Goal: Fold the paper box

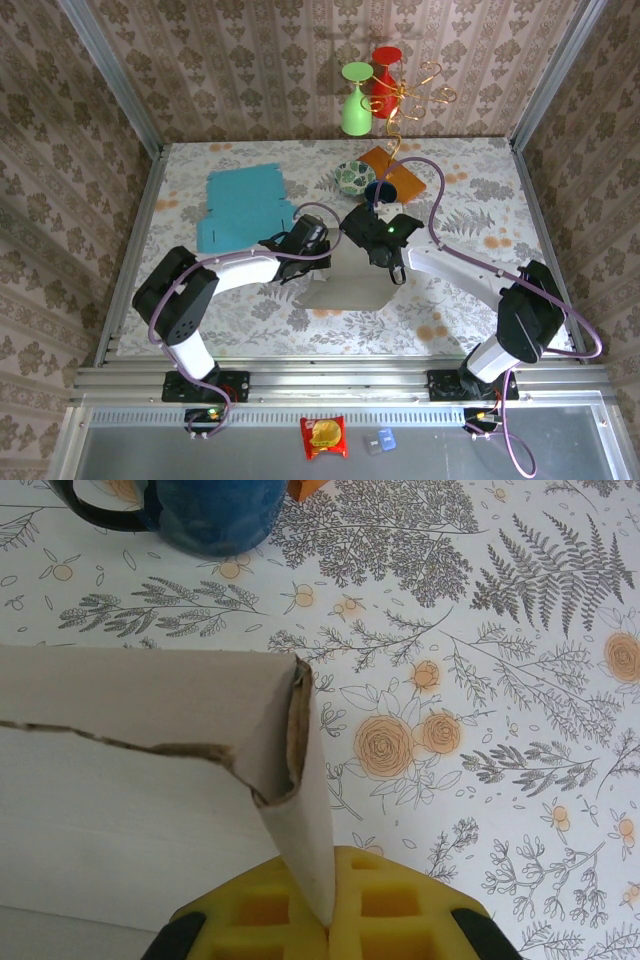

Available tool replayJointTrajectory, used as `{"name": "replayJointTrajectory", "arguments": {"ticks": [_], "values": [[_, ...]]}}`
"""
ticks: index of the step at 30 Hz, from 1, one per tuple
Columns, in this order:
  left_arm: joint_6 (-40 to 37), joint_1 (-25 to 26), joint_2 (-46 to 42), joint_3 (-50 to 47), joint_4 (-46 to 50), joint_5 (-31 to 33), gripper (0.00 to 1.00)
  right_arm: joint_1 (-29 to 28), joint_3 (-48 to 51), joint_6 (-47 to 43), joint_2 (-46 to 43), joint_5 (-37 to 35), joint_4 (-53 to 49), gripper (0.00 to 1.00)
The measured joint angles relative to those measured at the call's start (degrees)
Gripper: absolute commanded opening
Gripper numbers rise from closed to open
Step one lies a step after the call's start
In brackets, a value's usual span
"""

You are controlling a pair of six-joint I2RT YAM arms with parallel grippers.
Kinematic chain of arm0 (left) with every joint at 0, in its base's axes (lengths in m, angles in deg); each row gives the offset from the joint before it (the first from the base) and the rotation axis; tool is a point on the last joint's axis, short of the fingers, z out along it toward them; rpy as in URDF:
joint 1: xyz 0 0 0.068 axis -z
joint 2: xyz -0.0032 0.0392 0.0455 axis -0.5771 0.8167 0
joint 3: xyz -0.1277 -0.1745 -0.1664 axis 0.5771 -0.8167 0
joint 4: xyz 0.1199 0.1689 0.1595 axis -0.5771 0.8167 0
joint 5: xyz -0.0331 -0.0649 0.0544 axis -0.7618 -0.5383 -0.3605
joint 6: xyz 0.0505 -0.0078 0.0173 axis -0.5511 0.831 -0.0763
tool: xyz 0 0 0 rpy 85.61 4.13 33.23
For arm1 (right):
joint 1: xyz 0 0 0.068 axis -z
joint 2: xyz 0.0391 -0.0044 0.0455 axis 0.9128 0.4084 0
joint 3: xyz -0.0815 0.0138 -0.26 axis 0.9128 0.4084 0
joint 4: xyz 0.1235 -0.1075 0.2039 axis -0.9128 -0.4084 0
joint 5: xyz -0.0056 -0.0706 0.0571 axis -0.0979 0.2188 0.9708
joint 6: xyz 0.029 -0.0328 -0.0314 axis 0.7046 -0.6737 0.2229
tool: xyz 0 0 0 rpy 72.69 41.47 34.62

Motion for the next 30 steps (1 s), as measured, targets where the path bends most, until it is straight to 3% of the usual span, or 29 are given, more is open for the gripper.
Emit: {"name": "replayJointTrajectory", "arguments": {"ticks": [6, 10, 15, 19, 25, 30], "values": [[-1.0, -0.1, -0.7, -1.4, -0.6, 0.5, 0.34, 0.0, 0.0, 0.0, 0.0, 0.0, -0.5, 0.00], [-2.6, -0.5, -3.3, -4.0, -1.0, -0.4, 0.38, 0.0, 0.0, 0.0, 0.0, 0.0, -0.8, 0.00], [-4.0, -2.4, -5.0, -5.9, -3.0, -4.4, 0.27, 0.0, 0.0, 0.0, 0.3, 0.3, -0.6, 0.00], [-4.8, -3.0, -4.8, -6.0, -4.5, -7.5, 0.00, -0.1, -0.1, 0.0, 0.3, 0.8, -0.3, 0.00], [-4.7, -2.3, -4.3, -6.0, -4.7, -6.7, 0.00, -0.1, -0.3, 0.2, 0.6, 0.9, -0.4, 0.00], [-4.1, -1.6, -4.6, -5.6, -3.0, -4.9, 0.33, -0.1, -0.3, 0.2, 0.6, 0.7, -0.8, 0.00]]}}
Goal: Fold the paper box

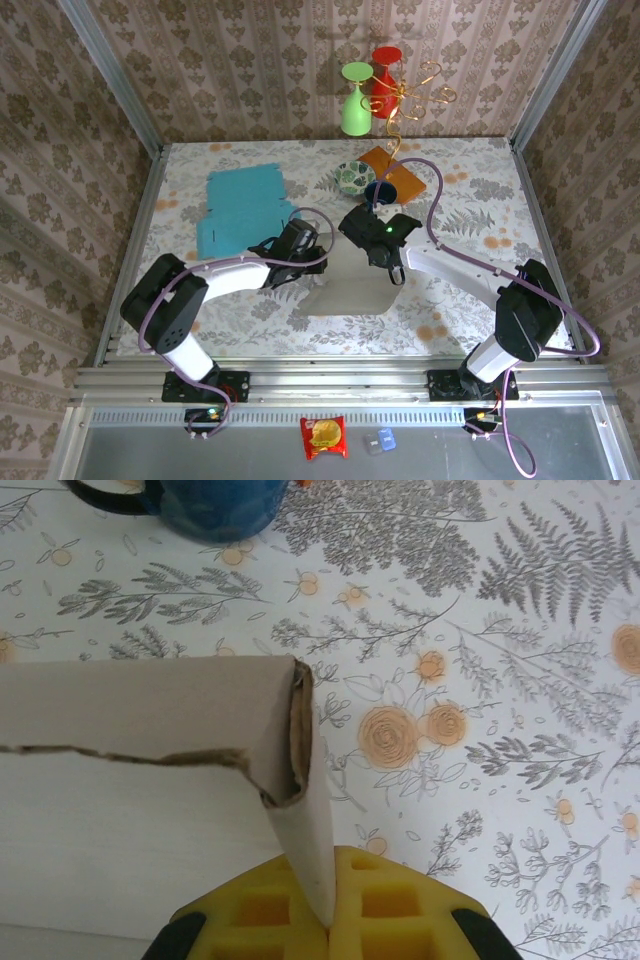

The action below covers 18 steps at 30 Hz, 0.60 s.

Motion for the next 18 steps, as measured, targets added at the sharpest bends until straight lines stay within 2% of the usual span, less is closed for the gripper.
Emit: {"name": "replayJointTrajectory", "arguments": {"ticks": [2, 8, 15, 18], "values": [[0.2, -0.1, -0.7, 0.1, 1.7, 0.2, 0.42, 0.1, 0.0, 0.1, 0.0, -0.2, -0.1, 0.00], [1.8, -1.9, -6.4, 0.1, 5.4, -3.2, 0.50, 0.6, 0.0, 0.2, 0.0, -0.1, 0.0, 0.00], [6.0, -6.5, -12.8, 0.1, 8.1, -10.7, 0.51, 1.3, 0.0, 0.2, 0.0, 0.1, 0.1, 0.00], [8.0, -9.0, -14.9, 0.1, 10.6, -11.8, 0.46, 1.6, 0.0, 0.2, 0.0, 0.3, 0.1, 0.00]]}}
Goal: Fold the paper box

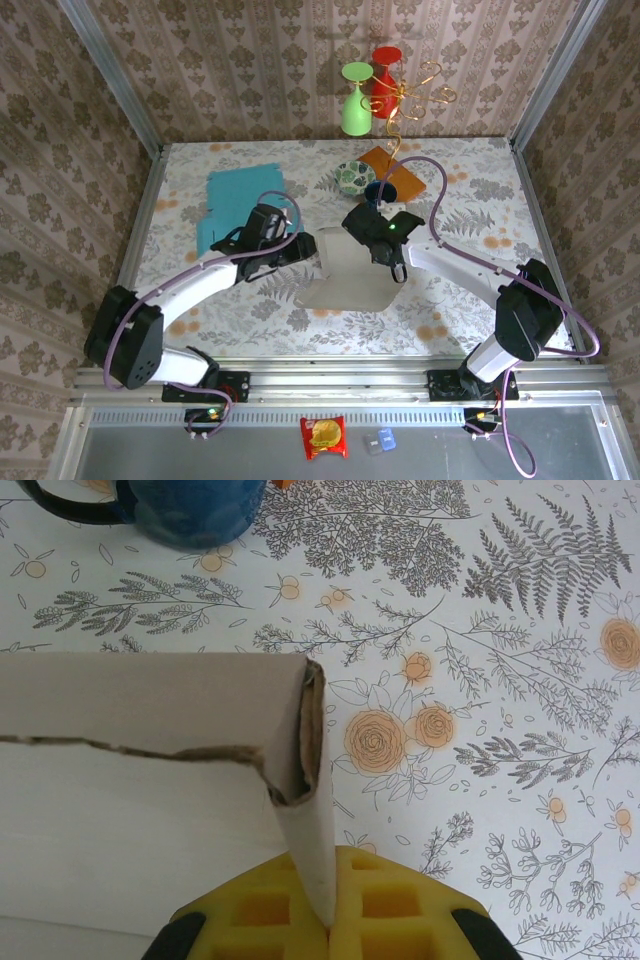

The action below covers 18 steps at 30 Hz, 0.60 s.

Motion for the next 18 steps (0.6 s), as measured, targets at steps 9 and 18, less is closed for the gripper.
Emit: {"name": "replayJointTrajectory", "arguments": {"ticks": [9, 18], "values": [[1.0, -4.9, -2.5, 9.2, 12.7, 1.4, 0.42, 2.4, 0.5, 3.6, -0.3, 4.4, 0.3, 0.00], [0.1, -7.6, -4.2, 9.8, 20.3, 3.3, 0.39, 9.7, 11.9, 21.0, -7.5, 19.3, 0.8, 0.00]]}}
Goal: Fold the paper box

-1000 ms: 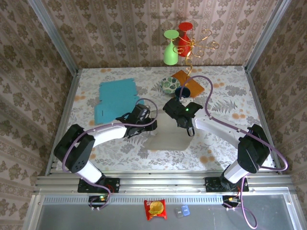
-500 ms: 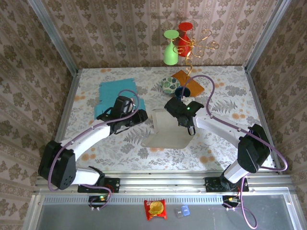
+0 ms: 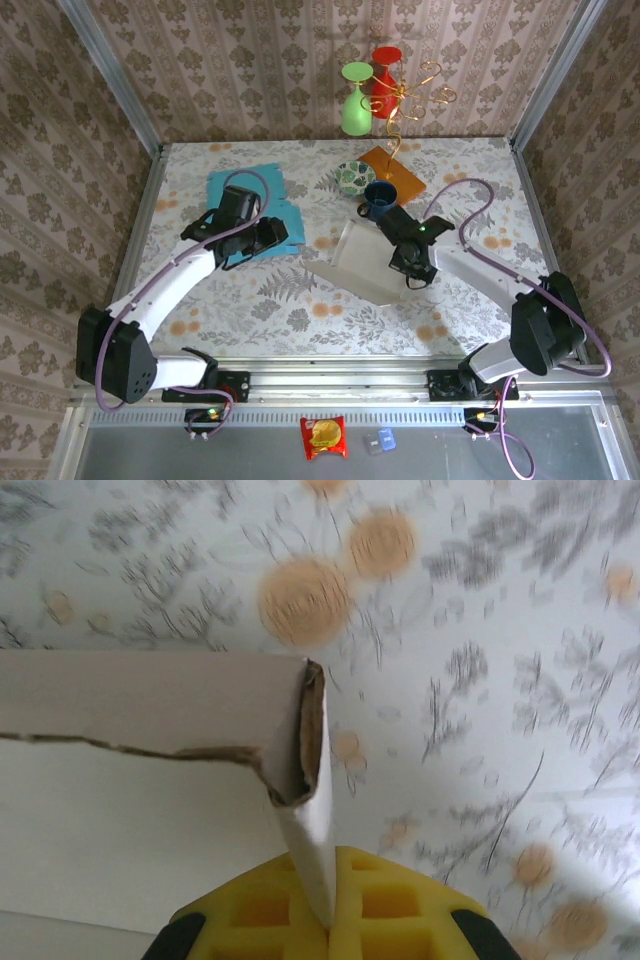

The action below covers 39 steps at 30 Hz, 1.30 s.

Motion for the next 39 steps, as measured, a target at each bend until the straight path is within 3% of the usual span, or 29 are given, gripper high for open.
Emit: {"name": "replayJointTrajectory", "arguments": {"ticks": [6, 12, 20, 33, 39], "values": [[-0.7, -0.3, -2.3, -3.4, 1.6, 0.2, 0.34, 0.0, 12.0, 16.6, -6.1, 10.3, 6.4, 0.00], [0.0, 0.0, -3.0, -8.5, 0.8, -1.5, 0.29, 0.2, 21.7, 32.5, -9.1, 16.0, 14.3, 0.00], [4.7, 8.4, 0.3, -11.0, -7.4, -4.7, 0.28, -0.2, 22.9, 45.5, -7.5, 21.3, 23.3, 0.00], [10.2, 14.5, 10.8, -12.0, -20.0, -6.0, 0.27, -1.0, 22.7, 48.6, -7.0, 24.7, 24.6, 0.56], [10.8, 15.2, 12.2, -11.1, -22.0, -6.0, 0.27, -0.1, 15.8, 39.7, -11.3, 22.9, 17.3, 0.68]]}}
